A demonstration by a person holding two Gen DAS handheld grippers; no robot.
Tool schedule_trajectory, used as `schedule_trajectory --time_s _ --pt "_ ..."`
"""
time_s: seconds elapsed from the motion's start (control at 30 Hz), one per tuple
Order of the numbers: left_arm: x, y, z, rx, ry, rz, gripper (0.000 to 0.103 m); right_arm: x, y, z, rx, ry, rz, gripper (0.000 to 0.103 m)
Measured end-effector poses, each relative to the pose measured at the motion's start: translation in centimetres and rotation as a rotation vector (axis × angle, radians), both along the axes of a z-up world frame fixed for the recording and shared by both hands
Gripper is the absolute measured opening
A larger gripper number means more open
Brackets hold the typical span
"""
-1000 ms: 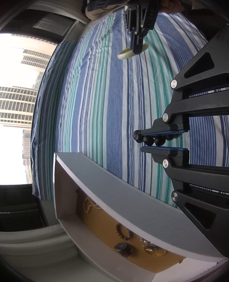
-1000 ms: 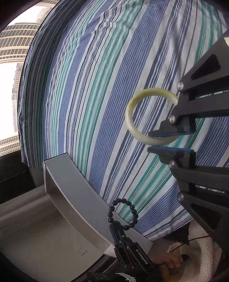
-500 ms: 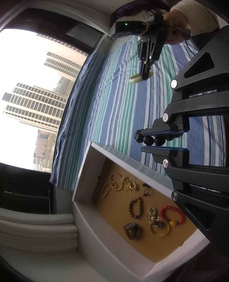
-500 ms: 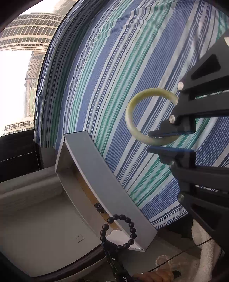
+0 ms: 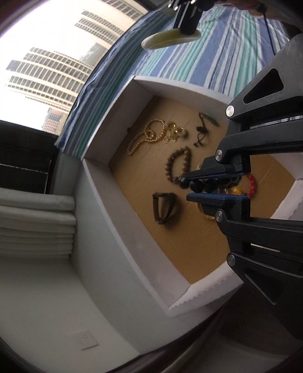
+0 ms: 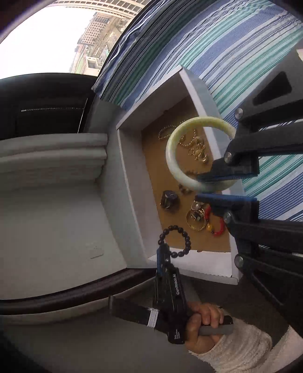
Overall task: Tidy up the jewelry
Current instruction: 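Carry the black bracelet and jade bangle into the white box and open both grippers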
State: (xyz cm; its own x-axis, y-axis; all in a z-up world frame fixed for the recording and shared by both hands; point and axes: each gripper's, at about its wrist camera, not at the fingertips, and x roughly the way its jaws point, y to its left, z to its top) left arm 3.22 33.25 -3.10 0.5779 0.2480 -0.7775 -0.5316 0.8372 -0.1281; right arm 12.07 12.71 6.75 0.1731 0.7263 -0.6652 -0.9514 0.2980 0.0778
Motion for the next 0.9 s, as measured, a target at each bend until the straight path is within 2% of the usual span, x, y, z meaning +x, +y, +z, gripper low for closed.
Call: schedule_trajectory --time_s 0.13,0.23,0.4,0.43,0.47,0.5,0.57,0.63,0.7,0.77,0.9 --pt "1.1 1.5 -2.5 0.002 0.054 0.043 0.009 -1.0 6.4 -2.6 -0.089 0.019 0.119 0.01" --pt "1.3 2.2 -4.2 -0.008 0.087 0.074 0.009 -1.3 10.5 -5.7 -0.213 0.021 0.169 0.011" --pt "1.1 2.4 -6.1 0.004 0.124 0.124 0.013 -1.3 14.2 -10.2 -0.389 0.024 0.221 0.012" --pt "0.8 2.5 -6.1 0.01 0.124 0.136 0.017 -1.3 14.5 -10.8 -0.412 0.026 0.221 0.014" --pt "0.6 2.4 -6.1 0.021 0.122 0.148 0.037 -1.2 14.6 -11.0 -0.41 0.019 0.215 0.015" --pt "0.6 2.3 -5.9 0.038 0.119 0.164 0.064 -1.2 14.3 -11.0 -0.397 0.019 0.213 0.02" --pt "0.1 1.9 -5.3 0.093 0.104 0.197 0.081 -0.8 13.9 -10.5 -0.364 0.028 0.19 0.057" --pt "-0.1 1.4 -4.6 0.13 0.091 0.2 0.084 -0.2 13.1 -9.6 -0.329 0.026 0.144 0.06" --pt "-0.3 0.9 -3.9 0.149 0.077 0.206 0.094 0.4 12.3 -9.0 -0.3 0.021 0.101 0.062" --pt "-0.6 0.0 -3.0 0.196 0.058 0.224 0.099 0.7 11.6 -8.3 -0.263 -0.001 0.048 0.074" --pt "-1.2 -1.9 -1.0 0.286 0.023 0.245 0.102 1.1 10.0 -7.1 -0.206 -0.025 -0.038 0.078"
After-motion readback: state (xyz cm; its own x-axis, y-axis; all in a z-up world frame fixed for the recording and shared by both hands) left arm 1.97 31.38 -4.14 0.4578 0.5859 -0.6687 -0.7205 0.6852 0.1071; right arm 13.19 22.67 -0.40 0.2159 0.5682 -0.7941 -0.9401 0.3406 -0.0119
